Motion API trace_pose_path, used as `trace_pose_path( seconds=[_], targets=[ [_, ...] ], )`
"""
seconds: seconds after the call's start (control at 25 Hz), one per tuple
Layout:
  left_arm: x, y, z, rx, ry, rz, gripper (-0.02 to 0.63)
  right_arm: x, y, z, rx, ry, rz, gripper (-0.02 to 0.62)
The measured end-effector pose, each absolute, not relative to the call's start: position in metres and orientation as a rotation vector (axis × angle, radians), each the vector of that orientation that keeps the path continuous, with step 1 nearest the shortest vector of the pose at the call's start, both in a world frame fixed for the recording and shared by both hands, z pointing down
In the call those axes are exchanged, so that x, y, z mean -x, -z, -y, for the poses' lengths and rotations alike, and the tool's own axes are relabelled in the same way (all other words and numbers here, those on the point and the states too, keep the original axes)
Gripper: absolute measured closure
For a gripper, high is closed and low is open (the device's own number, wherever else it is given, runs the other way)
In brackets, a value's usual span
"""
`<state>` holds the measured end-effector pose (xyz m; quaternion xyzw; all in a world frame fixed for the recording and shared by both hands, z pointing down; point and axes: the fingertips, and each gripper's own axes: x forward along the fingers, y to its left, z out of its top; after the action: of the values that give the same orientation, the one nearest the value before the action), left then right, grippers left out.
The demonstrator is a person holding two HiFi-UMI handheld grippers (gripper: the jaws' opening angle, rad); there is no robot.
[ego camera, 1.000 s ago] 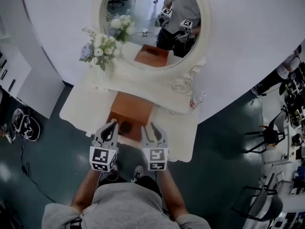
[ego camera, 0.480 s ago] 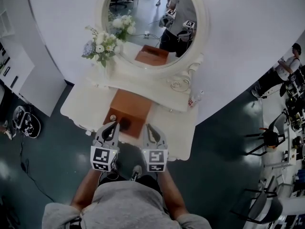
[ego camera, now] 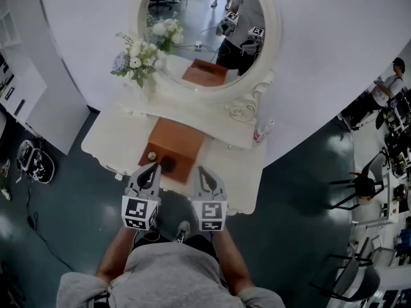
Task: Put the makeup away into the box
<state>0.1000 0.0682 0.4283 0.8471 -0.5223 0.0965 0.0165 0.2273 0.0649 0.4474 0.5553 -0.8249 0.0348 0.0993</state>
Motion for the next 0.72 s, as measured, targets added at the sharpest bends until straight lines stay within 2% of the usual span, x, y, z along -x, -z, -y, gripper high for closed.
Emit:
trace_pose_path(
  seconds=[0.72],
  targets=[
    [-0.0944,-0.4325,-0.0685,-2.631,-0.317,1.621,0.606,-0.2252,-0.4487,-0.0657,-1.650,-0.103,2.439,0.578]
  ],
)
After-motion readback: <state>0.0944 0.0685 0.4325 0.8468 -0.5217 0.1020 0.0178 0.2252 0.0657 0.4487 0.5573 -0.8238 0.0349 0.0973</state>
